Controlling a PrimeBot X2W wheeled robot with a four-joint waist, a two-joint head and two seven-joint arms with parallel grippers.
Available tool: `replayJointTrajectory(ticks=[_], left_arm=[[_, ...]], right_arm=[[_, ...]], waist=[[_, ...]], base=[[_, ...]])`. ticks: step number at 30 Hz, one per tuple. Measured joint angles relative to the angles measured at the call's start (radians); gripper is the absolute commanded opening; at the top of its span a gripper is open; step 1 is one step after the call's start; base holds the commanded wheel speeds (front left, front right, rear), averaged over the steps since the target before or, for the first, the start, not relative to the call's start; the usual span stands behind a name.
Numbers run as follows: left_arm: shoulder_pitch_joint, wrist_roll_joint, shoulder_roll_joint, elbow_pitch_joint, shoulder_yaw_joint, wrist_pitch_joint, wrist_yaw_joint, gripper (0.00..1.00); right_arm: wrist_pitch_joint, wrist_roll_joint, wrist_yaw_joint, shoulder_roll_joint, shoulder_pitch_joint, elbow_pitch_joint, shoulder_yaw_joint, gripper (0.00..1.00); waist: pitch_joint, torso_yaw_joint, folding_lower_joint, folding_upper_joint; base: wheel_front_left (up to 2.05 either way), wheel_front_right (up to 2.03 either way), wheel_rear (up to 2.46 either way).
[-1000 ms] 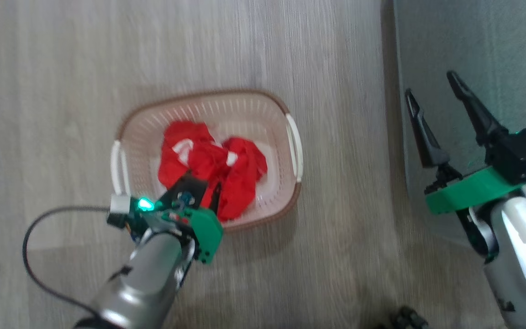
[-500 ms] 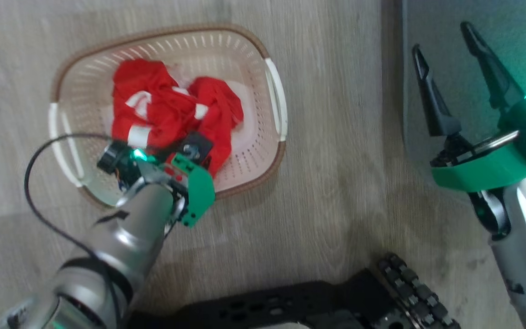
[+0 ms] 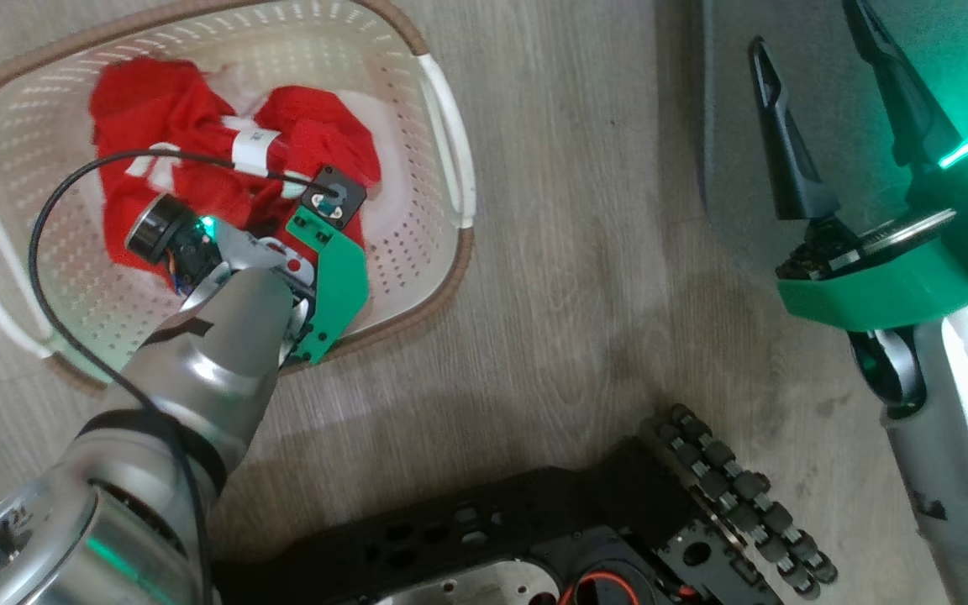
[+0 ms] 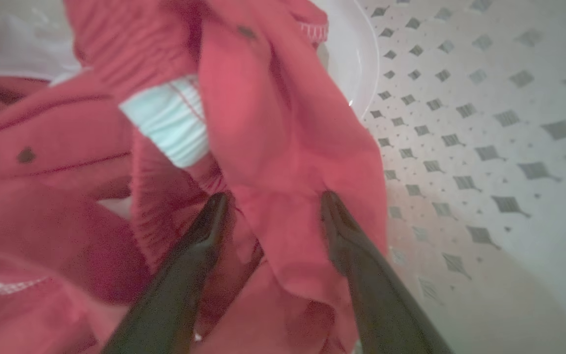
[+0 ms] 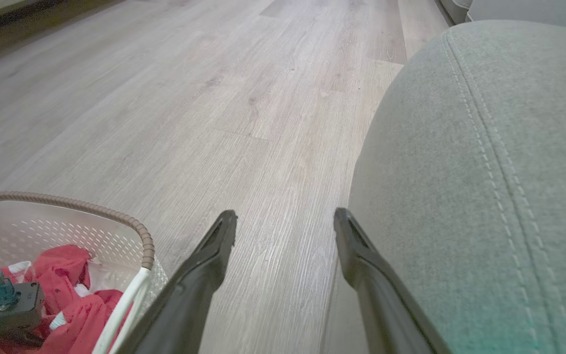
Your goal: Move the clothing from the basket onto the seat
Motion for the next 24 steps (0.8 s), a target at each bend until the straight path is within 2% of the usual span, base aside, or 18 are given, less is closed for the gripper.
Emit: replayJointTrajectory(ticks=[8,9,10,17,24], left_arm=[[-0.019,0.011,0.011,0.01,-0.033,0.082,-0.001,1.0],[-0.019,0.011,0.012,0.01,-0.033,0.091,0.0,0.55],[-0.019,0.01,0.012,0.011,-0.033,0.097,0.001,0.0],[-0.019,-0.005,0.013,0.013,-0.032,0.127,0.004,0.0],[-0.012,-0.034,0.016,0.016,-0.024,0.079,0.005,0.0]], right_arm=[[0.0,-0.034,0.0,0.005,0.0,-0.006,-0.002,1.0],[0.0,-0.035,0.0,0.008,0.0,-0.006,-0.003,1.0],[0.0,-0.035,0.0,0.009,0.0,-0.007,-0.003,1.0],[0.0,-0.042,0.0,0.014,-0.002,-0.005,-0.006,1.0],[0.0,-0.042,0.0,0.015,-0.015,0.02,-0.006,1.0]], waist=[[0.023,-0.025,0.0,0.0],[0.024,-0.026,0.0,0.0],[0.025,-0.027,0.0,0.0],[0.019,-0.024,0.0,0.0],[-0.02,-0.019,0.0001,0.0]], base=[[0.0,0.0,0.0],[0.0,0.0,0.0],[0.0,0.0,0.0],[0.0,0.0,0.0],[0.0,0.0,0.0]])
